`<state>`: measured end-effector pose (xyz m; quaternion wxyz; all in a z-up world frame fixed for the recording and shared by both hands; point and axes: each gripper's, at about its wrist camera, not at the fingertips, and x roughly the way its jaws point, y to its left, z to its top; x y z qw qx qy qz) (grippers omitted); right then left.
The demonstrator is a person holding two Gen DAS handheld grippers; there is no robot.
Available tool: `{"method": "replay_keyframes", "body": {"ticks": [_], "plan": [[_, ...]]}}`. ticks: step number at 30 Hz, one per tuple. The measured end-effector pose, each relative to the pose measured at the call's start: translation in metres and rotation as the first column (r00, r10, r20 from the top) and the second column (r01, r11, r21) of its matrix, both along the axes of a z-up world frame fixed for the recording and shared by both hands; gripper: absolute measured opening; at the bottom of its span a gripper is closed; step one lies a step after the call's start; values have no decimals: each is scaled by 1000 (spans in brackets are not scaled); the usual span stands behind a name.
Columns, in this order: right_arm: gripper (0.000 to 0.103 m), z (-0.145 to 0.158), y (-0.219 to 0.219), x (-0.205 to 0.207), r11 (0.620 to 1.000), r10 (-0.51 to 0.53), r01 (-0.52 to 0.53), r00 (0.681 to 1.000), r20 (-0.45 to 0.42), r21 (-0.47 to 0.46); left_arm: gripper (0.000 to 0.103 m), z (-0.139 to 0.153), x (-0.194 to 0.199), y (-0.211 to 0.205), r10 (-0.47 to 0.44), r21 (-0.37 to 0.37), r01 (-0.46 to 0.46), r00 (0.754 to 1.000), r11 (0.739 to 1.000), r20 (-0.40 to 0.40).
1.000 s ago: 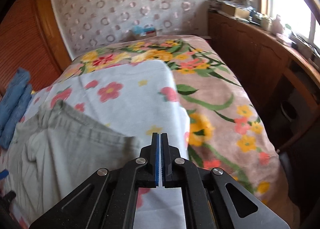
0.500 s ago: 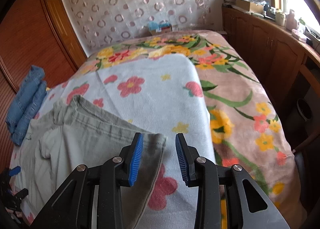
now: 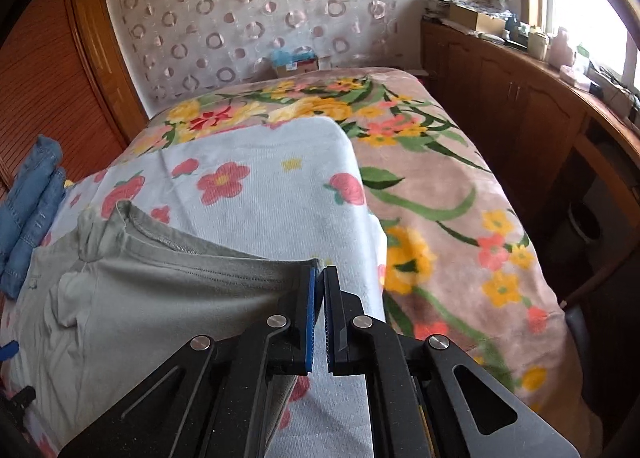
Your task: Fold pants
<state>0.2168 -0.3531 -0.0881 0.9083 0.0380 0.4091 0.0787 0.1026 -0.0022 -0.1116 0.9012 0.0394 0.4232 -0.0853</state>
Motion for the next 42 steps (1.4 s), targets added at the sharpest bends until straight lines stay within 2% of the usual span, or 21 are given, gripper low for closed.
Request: {"method": "replay_keyframes", "body": {"ticks": [3,8,10,11,17,20,25,33,35,37,38,42], "plan": [[4,1,6,-2,1000,11,-11,1000,-9,-24,102,0,0,0,0,0,0,1000,1000,1],[26,20,34,-20,994,55,-50,997,51,-95,102,0,-1,-1,2,2,-2,1000,1000,-1],[44,24,47,-36,991,83,-74,993,80,-109,103,-1,-1,-1,1,0,-1,1000,1000,-2],[45,25,51,-47,990,100,-90,991,91,-108,103,0,-2,-1,0,0,0,1000,1000,-2],[48,13,77,-116,975,215,-206,969,120,-88,102,4,-2,4,-3,8,3,999,1000,-37],[48,1,87,-139,965,260,-252,958,123,-75,102,14,-13,17,14,-19,-14,1000,1000,5],[48,-14,95,-155,958,282,-273,952,118,-87,102,25,-30,46,48,-74,-45,998,996,36],[49,-13,97,-166,955,294,-288,948,122,-63,100,16,-48,76,110,-82,-108,994,991,22],[49,-12,98,-168,954,300,-295,946,121,-58,89,13,-52,80,112,-99,-109,993,989,23],[49,-13,102,-170,952,305,-300,945,118,-58,85,11,-54,80,109,-104,-107,994,989,14],[49,-12,105,-171,951,308,-302,944,117,-62,78,11,-56,80,99,-108,-97,995,989,15],[49,-13,111,-165,954,297,-291,949,102,-73,64,11,-59,73,69,-119,-66,998,991,15]]}}
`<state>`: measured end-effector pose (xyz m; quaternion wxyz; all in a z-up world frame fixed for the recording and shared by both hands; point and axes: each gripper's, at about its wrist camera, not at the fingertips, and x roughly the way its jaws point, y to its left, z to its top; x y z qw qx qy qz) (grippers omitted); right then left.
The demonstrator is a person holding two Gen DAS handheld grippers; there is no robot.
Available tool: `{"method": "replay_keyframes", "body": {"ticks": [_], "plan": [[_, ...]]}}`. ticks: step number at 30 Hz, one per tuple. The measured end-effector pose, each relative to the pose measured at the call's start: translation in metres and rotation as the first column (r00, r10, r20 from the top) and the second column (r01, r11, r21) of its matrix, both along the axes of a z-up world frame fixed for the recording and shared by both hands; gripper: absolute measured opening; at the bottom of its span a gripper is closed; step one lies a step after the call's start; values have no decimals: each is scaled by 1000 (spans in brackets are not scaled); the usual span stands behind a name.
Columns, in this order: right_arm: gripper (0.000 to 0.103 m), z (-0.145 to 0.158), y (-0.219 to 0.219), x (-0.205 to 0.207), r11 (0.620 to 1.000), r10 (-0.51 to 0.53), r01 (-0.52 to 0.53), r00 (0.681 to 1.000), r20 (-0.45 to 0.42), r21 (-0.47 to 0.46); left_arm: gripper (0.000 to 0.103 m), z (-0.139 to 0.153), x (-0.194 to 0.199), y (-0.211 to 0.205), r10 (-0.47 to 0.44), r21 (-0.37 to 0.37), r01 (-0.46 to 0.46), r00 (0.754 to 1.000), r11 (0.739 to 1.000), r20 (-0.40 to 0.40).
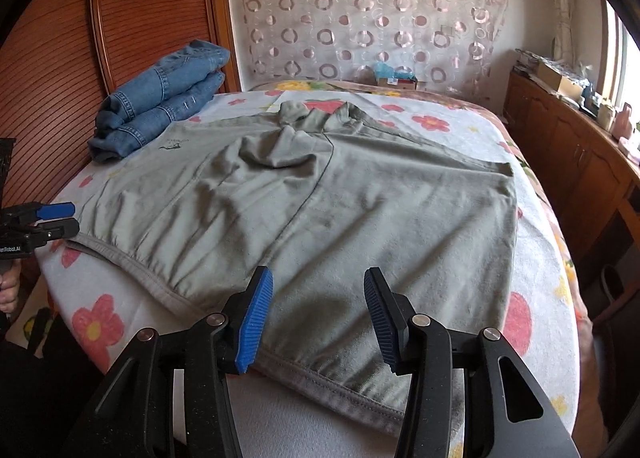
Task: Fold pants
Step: 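Close the left tool on the shorts hem and lift it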
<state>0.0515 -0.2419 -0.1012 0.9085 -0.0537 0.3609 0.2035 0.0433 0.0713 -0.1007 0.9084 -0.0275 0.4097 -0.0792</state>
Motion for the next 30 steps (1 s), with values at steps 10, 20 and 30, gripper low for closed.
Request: {"method": "replay_keyframes", "body": {"ticks": [10,20,30], "plan": [[50,-4,7,-6,1000,-4,4,1000,-12,-1,40,-3,0,-10,-25,39,25,1000,999,9],[50,-4,1,-11,1000,-14,15,1000,-11,21,5,8,3,-17,-48,34,46,998,998,45],[50,-5,-18,-15,997,-52,52,999,-1,55,4,51,20,-73,-200,61,194,974,979,109]]}}
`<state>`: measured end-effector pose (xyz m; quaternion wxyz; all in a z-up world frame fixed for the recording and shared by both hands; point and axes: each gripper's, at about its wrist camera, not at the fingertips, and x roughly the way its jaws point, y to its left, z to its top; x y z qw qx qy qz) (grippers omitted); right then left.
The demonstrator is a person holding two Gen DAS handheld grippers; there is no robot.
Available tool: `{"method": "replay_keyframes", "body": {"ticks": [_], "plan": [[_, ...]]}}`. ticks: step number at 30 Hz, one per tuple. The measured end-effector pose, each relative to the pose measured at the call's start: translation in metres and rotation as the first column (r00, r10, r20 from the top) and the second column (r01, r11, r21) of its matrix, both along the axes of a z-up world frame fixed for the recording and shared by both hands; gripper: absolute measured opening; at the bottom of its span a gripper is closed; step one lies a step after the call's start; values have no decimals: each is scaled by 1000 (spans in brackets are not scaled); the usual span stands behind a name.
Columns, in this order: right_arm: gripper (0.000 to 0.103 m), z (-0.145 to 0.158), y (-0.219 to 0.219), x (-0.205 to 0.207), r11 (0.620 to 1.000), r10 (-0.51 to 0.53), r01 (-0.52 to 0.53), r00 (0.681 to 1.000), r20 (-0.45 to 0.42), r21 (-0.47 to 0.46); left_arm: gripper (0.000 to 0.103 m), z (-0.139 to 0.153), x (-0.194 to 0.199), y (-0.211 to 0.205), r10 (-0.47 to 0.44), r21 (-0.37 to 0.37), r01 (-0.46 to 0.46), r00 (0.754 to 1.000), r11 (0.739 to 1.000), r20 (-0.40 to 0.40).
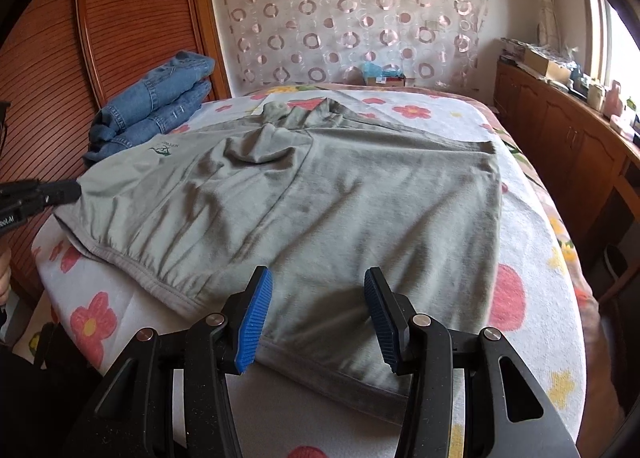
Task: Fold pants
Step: 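Close the left tool on the shorts hem and lift it, then fold the held shorts leg over the other leg with the left tool, release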
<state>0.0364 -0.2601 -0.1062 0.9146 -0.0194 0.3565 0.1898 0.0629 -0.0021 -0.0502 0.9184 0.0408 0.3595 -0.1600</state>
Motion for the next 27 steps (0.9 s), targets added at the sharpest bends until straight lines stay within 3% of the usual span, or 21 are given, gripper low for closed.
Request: {"method": "replay_keyframes", "body": {"ticks": [6,16,22,27], "plan": [[50,2,-18,-6,1000,-19,19,1000,7,13,4,21,18,-44,-102,15,101,994,995,29],[50,5,-51,-14,997,-70,69,997,18,46,4,41,49,-128,-269,51,267,962,962,40],[50,5,-62,-16,994,-95,94,995,18,55,4,49,51,-159,-311,46,309,949,950,44],[50,7,-66,-16,993,-102,101,994,23,54,4,51,53,-159,-285,34,284,958,958,36]]}}
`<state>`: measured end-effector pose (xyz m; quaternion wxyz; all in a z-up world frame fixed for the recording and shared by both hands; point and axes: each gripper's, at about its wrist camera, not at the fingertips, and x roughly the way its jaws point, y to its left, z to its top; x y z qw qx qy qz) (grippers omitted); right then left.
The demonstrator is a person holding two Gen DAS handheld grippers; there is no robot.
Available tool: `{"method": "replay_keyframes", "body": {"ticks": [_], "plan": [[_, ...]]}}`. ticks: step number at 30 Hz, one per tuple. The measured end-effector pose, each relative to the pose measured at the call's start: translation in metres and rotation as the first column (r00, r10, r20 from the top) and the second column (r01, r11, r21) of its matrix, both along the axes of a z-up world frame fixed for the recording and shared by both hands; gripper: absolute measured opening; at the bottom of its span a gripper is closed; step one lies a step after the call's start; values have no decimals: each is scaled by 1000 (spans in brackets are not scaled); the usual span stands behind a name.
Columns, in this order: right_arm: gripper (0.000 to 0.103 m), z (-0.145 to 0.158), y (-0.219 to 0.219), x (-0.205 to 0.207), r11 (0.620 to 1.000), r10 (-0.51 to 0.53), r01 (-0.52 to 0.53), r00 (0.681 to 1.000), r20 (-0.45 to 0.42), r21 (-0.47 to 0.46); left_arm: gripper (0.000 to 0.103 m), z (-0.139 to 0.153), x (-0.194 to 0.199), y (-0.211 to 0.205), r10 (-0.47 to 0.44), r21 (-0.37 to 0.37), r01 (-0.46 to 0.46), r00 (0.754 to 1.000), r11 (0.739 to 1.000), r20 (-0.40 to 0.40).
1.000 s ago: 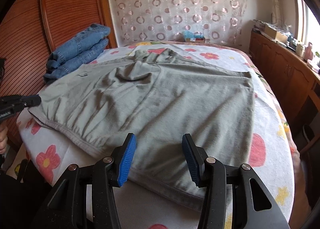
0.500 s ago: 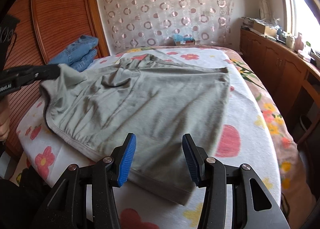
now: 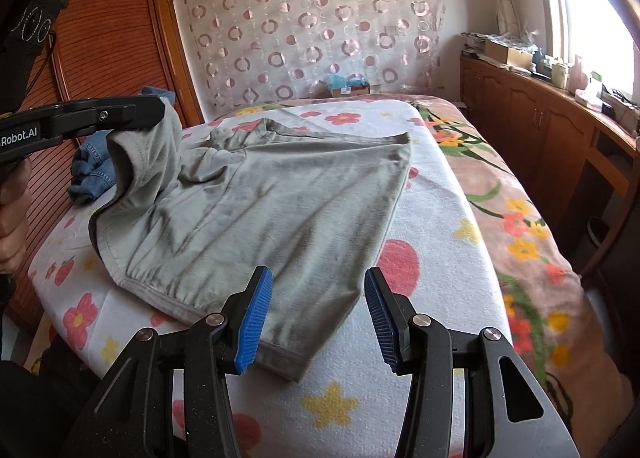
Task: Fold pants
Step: 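Fold the held shorts leg over the other leg with the left tool, release, then close the right tool on the folded shorts edge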
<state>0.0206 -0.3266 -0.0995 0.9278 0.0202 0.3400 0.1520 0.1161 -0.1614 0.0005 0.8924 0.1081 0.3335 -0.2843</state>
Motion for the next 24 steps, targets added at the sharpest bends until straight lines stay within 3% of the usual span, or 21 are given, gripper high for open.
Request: {"method": "replay_keyframes", "body": {"ticks": [7,10,12,13,14,24], "plan": [[50,1,-1,2,1000,0,0,1000,8,-3,42,-3,7,15,65,20,-66,998,998,13],[50,2,2,3,1000,9,-9,1000,10,-6,44,-6,9,28,96,22,-96,995,995,7],[50,1,4,4,1000,17,-17,1000,9,-6,58,-11,10,35,119,37,-120,993,992,12],[50,2,5,4,1000,22,-22,1000,10,-7,77,-13,11,39,132,35,-132,991,991,10],[50,2,6,5,1000,28,-27,1000,10,-9,84,-16,11,46,144,16,-144,990,989,-1],[50,0,24,18,997,78,-78,997,8,-19,84,-50,5,79,204,24,-203,977,979,-57]]}}
